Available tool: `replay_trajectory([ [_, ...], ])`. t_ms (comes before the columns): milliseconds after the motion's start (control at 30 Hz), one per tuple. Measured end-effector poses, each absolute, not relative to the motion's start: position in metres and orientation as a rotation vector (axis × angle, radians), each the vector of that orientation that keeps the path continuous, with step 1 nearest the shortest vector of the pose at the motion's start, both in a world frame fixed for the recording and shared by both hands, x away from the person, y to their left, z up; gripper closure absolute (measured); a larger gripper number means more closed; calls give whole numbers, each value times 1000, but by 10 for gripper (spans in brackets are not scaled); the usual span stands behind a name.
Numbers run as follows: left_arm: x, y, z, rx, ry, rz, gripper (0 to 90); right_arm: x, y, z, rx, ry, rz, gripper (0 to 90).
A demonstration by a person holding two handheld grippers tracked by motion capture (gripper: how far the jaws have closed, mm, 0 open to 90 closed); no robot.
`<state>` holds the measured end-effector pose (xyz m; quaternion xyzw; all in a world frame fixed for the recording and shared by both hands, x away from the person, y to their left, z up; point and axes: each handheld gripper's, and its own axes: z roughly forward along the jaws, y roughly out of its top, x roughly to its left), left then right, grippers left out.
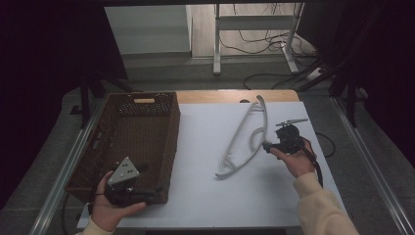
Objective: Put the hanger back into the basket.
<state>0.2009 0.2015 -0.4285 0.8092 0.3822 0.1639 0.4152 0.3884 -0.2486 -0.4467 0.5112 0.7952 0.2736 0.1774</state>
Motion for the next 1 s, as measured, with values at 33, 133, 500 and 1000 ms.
replay_trajectory([
  [33,201,202,-428,2033,960,412,192,394,-248,-447,1467,2234,765,274],
  [133,201,201,-428,2035,958,412,192,410,-246,-449,1524,2192,741,292],
  [500,201,201,-428,2033,957,412,193,450,-241,-463,1635,2158,660,330],
  [1000,201,203,-428,2029,959,416,193,475,-225,-485,1705,2138,576,445],
])
